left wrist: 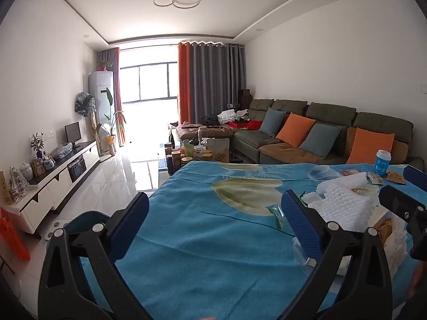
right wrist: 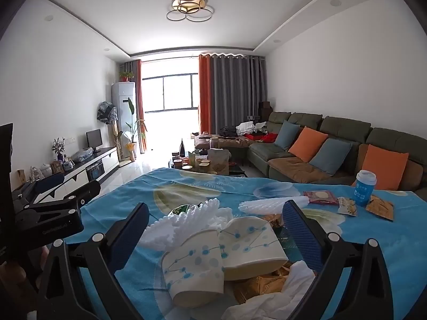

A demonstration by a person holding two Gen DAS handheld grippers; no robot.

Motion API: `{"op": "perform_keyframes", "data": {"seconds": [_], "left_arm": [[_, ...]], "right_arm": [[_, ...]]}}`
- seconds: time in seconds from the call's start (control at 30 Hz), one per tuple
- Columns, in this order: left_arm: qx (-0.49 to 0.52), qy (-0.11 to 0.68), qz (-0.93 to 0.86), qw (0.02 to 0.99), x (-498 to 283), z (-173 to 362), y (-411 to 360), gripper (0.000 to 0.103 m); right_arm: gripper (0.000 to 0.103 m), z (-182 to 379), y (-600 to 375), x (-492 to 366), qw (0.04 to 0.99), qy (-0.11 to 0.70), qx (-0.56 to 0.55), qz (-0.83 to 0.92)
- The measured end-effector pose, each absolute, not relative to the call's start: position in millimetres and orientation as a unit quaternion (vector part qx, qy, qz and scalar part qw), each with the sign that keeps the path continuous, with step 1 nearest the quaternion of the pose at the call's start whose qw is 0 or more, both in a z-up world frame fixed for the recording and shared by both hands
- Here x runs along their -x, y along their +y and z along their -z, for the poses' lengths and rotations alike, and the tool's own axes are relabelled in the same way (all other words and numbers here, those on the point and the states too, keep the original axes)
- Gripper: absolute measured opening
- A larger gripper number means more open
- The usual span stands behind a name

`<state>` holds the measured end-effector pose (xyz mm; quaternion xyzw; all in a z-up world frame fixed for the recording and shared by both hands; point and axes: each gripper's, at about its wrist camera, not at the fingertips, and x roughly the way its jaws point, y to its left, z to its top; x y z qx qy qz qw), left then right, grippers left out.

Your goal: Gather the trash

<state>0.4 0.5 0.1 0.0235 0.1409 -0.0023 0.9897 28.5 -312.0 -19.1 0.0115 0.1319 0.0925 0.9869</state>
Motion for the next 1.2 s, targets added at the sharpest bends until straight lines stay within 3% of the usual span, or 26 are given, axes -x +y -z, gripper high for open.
{"op": "perform_keyframes", "data": {"seconds": [1.2], "left_arm": [[-0.007, 0.102, 0.002, 0.995, 16, -2, -1, 0.098]], "right_arm": [[0.097, 14, -310, -19, 0.991, 0.11, -0.003, -0.081]]}}
